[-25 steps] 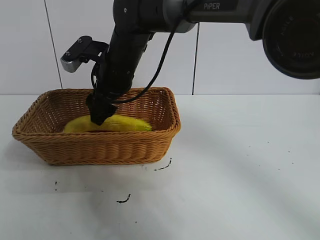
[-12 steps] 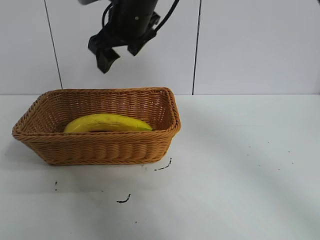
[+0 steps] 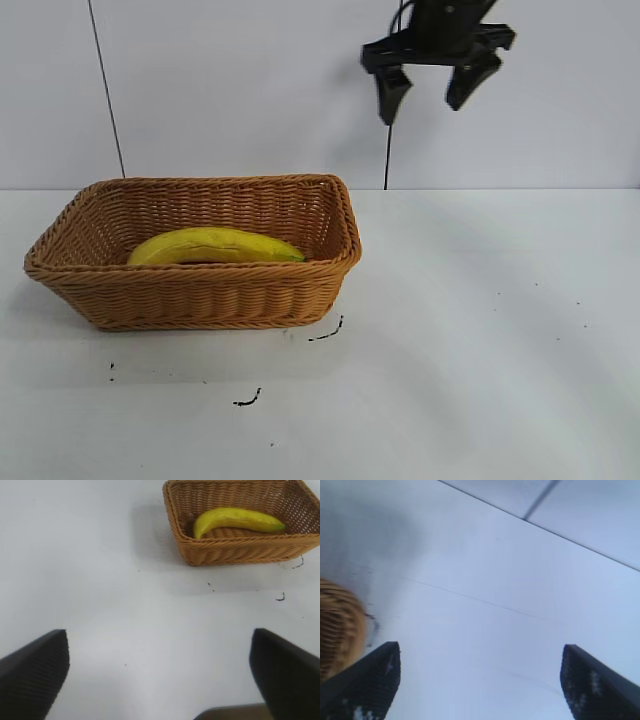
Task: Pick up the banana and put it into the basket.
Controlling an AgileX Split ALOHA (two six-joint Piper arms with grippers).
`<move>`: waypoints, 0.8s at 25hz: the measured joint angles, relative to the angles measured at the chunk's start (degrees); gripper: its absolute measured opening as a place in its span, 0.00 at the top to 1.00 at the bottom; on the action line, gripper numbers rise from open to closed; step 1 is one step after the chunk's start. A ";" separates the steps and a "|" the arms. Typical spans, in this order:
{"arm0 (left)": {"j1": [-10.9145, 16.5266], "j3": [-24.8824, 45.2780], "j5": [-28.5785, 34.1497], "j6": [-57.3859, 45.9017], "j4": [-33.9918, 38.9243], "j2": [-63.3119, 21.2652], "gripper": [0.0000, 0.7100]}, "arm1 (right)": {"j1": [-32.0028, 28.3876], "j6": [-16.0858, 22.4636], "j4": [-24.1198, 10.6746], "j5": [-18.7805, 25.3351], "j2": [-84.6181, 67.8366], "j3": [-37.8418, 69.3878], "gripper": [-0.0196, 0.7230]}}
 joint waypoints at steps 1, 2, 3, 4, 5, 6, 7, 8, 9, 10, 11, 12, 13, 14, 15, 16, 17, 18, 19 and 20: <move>0.00 0.00 0.00 0.00 0.00 0.00 0.02 | -1.99 0.08 -0.05 0.06 0.00 -0.05 0.13; 0.00 0.00 0.00 0.00 0.00 0.00 0.02 | -3.84 0.27 -0.05 0.13 0.00 -0.05 0.13; 0.00 0.00 0.00 0.00 0.00 0.00 0.02 | -5.26 0.57 0.08 0.13 0.00 -0.05 0.13; 0.00 0.00 0.00 0.00 0.00 0.00 0.02 | -5.26 0.57 0.08 0.13 0.00 -0.05 0.13; 0.00 0.00 0.00 0.00 0.00 0.00 0.02 | -6.78 0.90 0.52 0.19 0.00 -0.05 0.13; 0.00 0.00 0.00 0.00 0.00 0.00 0.02 | -8.10 1.19 1.30 0.31 0.00 -0.05 0.13; 0.00 0.00 0.00 0.00 0.00 0.00 0.02 | -9.16 1.27 1.99 0.45 -0.22 -0.05 0.13; 0.00 0.00 0.00 0.00 0.00 0.00 0.02 | -9.82 1.27 2.44 0.56 -0.53 0.19 0.13; 0.00 0.00 0.00 0.00 0.00 0.00 0.02 | -10.68 1.27 3.37 0.64 -1.81 1.59 0.13; 0.00 0.00 0.00 0.00 0.00 0.00 0.02 | -10.96 1.27 3.37 0.64 -2.80 2.53 0.13; 0.00 0.00 0.00 0.00 0.00 0.00 0.02 | -11.10 1.27 3.37 0.66 -3.92 3.83 0.13; 0.00 0.00 0.00 0.00 0.00 0.00 0.02 | -11.11 1.27 3.37 0.71 -5.14 5.32 0.13; 0.00 0.00 0.00 0.00 0.00 0.00 0.02 | -11.11 1.27 3.37 0.71 -6.62 7.05 0.13; 0.00 0.00 0.00 0.00 0.00 0.00 0.02 | -11.11 1.21 3.37 0.71 -8.22 8.96 0.13; 0.00 0.00 0.00 0.00 0.00 0.00 0.02 | -11.11 1.21 3.93 0.71 -9.70 10.63 0.13; 0.00 0.00 0.00 0.00 0.00 0.00 0.02 | -11.11 1.21 4.50 0.71 -11.67 12.88 0.13; 0.00 0.00 0.00 0.00 0.00 0.00 0.02 | -11.11 1.21 4.96 0.71 -13.67 15.30 0.13; 0.00 0.00 0.00 0.00 0.00 0.00 0.02 | -11.11 1.27 5.50 0.71 -15.89 17.91 0.13; 0.00 0.00 0.00 0.00 0.00 0.00 0.02 | -11.11 1.32 6.00 0.71 -17.79 20.24 0.13; 0.00 0.00 0.00 0.00 0.00 0.00 0.02 | -11.11 1.31 6.24 0.63 -19.77 22.69 0.13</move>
